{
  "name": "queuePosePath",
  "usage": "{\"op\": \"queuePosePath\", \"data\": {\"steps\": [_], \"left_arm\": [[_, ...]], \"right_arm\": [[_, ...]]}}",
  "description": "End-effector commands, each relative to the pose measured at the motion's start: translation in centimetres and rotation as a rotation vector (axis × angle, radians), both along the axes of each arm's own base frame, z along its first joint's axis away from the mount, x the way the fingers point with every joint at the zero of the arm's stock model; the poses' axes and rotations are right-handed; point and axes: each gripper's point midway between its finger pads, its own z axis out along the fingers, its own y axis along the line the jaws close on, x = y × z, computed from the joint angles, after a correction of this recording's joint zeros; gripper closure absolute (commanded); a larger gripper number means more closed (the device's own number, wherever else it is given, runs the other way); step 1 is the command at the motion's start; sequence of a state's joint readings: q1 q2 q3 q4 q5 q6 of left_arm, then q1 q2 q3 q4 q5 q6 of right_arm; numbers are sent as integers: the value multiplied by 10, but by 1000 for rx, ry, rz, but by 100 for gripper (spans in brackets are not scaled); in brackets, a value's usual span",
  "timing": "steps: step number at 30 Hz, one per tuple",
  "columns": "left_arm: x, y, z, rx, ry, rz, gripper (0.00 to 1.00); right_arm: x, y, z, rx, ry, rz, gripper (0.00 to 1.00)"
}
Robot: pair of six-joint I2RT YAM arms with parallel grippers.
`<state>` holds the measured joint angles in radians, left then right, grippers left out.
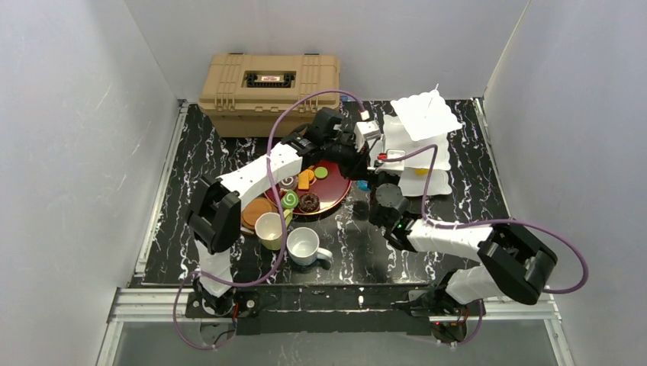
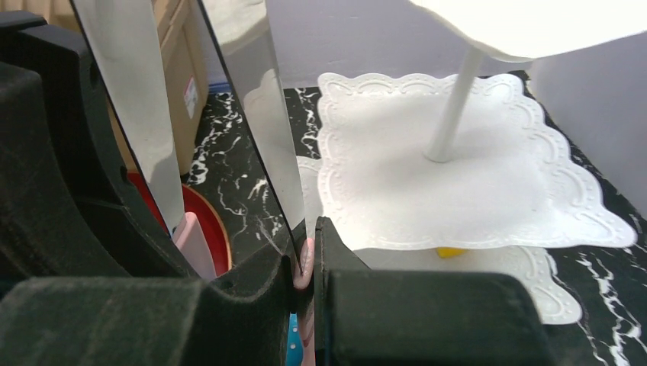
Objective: Serve the afternoon tea
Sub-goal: Place the desert on the desert table.
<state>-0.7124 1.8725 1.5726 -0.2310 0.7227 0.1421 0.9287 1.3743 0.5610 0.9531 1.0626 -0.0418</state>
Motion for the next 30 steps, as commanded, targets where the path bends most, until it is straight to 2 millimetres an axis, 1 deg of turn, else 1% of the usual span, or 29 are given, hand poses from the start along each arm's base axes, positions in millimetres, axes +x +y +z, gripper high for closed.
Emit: {"op": "queuePosePath", "data": {"steps": [1, 4, 9, 13, 18, 21, 30], "left_arm": [[12, -31, 24, -72, -130, -31, 82], [11, -41, 23, -74, -138, -45, 82], [6, -56, 14, -62, -146, -68, 82], [4, -66, 9, -57, -153, -81, 83], [9, -76, 5, -53, -180, -81, 83], [15, -81, 2, -52, -190, -73, 83], [26, -83, -11, -30, -212, -57, 83]], "right_arm": [[-16, 25, 24, 59, -60, 149, 94], [-20, 16, 22, 48, -58, 134, 94], [-26, -1, 18, 38, -58, 112, 93], [-26, -14, 12, 38, -60, 93, 93], [-17, -27, 2, 45, -59, 78, 94], [-11, -29, -2, 50, -65, 79, 94], [4, -42, -18, 58, -78, 58, 97]]}}
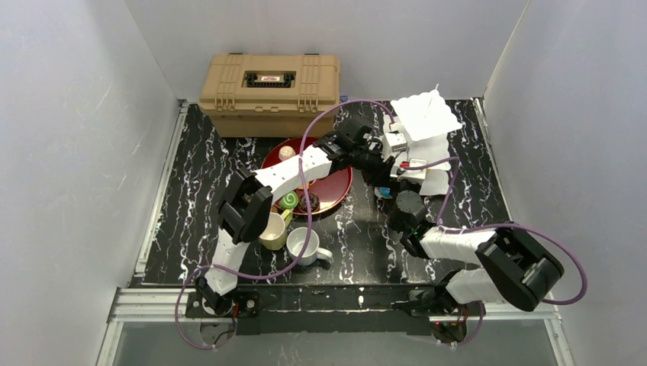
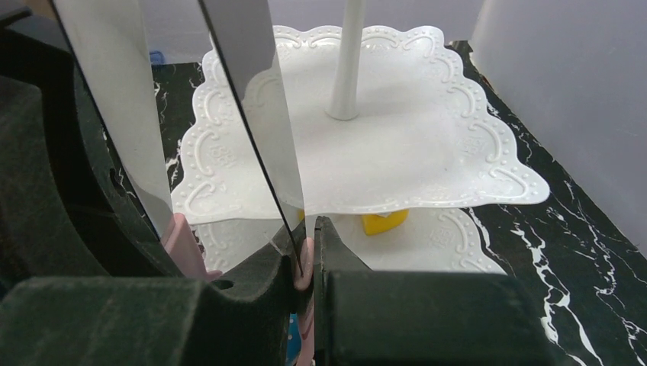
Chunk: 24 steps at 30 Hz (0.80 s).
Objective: Serve the afternoon tea
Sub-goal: Place the desert on the desert table.
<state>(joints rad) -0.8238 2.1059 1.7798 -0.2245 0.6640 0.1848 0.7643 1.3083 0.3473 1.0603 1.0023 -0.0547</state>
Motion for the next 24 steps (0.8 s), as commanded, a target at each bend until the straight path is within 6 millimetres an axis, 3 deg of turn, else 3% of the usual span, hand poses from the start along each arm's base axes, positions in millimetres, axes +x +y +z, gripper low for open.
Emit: {"op": "queuePosePath", "data": {"steps": [1, 14, 24], "left_arm": [[26, -16, 27, -74, -163, 25, 83], [28, -9, 20, -52, -204, 31, 77], [20, 7, 23, -47, -213, 22, 62]], "right_arm": [[5, 32, 21, 101, -109, 160, 97], [18, 12, 9, 66, -106, 89, 99], [22, 10, 8, 68, -105, 88, 99]]}}
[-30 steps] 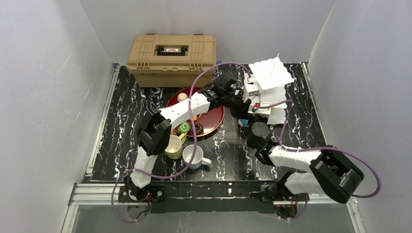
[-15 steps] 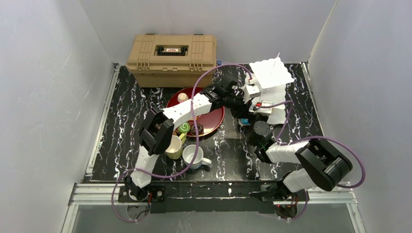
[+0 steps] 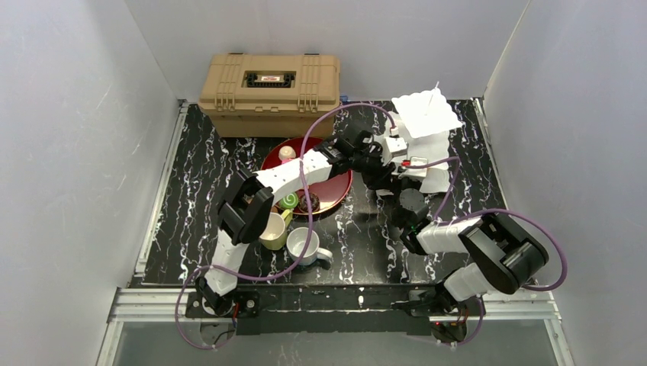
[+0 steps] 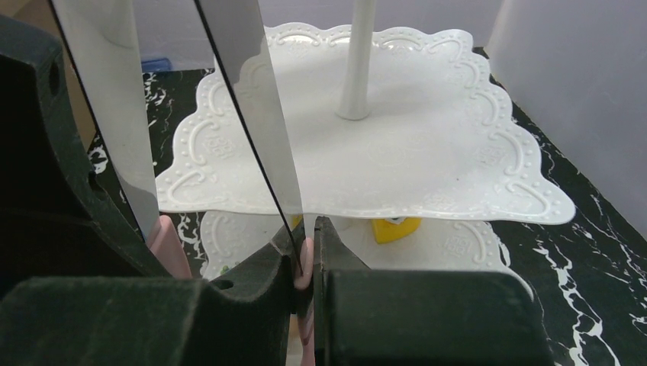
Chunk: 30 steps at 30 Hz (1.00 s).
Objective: Serve the afternoon tea
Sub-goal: Place the desert on the desert table.
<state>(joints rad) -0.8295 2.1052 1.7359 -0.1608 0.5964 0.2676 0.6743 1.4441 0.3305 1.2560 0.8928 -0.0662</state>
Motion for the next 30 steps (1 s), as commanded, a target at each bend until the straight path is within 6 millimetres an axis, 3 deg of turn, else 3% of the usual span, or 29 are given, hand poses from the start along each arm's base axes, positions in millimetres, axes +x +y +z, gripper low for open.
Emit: {"op": "queuePosePath", "data": {"steps": [1, 14, 22, 30], "left_arm": [[6, 9, 36, -59, -96, 13, 62], [-4, 39, 52, -39, -85, 28, 63], [-10, 47, 55, -36, -69, 35, 64], [-15, 62, 67, -31, -58, 38, 64]], "right_arm": [[1, 16, 18, 58, -69, 73, 99], [-11, 13, 33, 66, -51, 103, 99], [-12, 5, 15, 44, -6, 60, 99], [-23, 8, 22, 109, -12, 120, 99]]}}
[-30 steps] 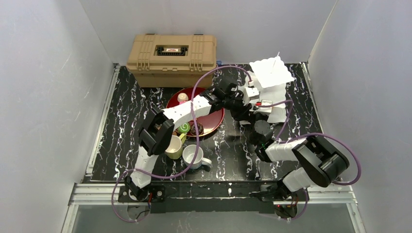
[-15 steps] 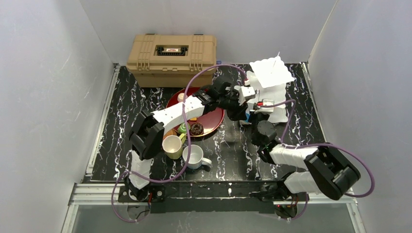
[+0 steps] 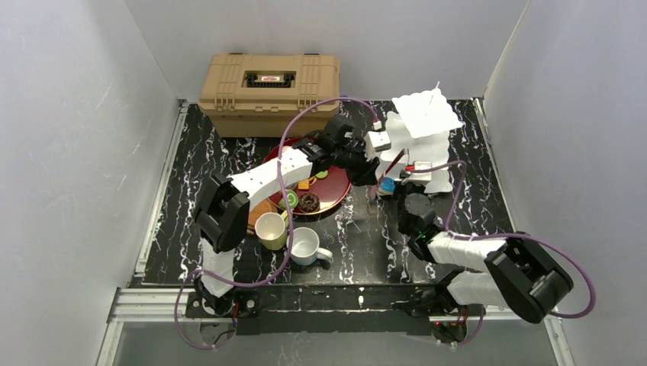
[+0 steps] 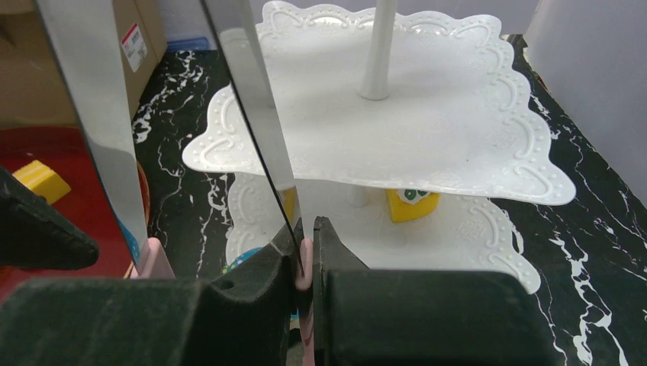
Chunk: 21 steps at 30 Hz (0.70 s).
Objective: Serve the afternoon tea
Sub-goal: Place the desert on the desert table.
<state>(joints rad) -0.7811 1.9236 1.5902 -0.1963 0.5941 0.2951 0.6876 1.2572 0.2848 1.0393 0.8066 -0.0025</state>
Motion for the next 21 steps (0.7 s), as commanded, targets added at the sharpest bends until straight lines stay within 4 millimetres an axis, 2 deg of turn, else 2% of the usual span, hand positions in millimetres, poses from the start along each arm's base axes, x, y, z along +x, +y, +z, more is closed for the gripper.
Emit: {"op": "queuePosePath", "data": {"steps": [1, 4, 11, 15, 21], "left_arm": [[-8, 19, 40, -32, -34, 4, 64], [-11, 29, 42, -23, -26, 10, 65], [-19, 49, 53, -24, -34, 23, 65], [-19, 62, 59, -25, -22, 44, 66], [-34, 86, 68, -3, -18, 35, 66]], "right_arm": [[-4, 1, 23, 92, -56, 11, 99], [-4, -17, 26, 59, -55, -92, 99], [-1, -19, 19, 15, -40, -119, 99], [-3, -29, 16, 11, -51, -168, 99], [-2, -39, 17, 0, -68, -249, 99]]}}
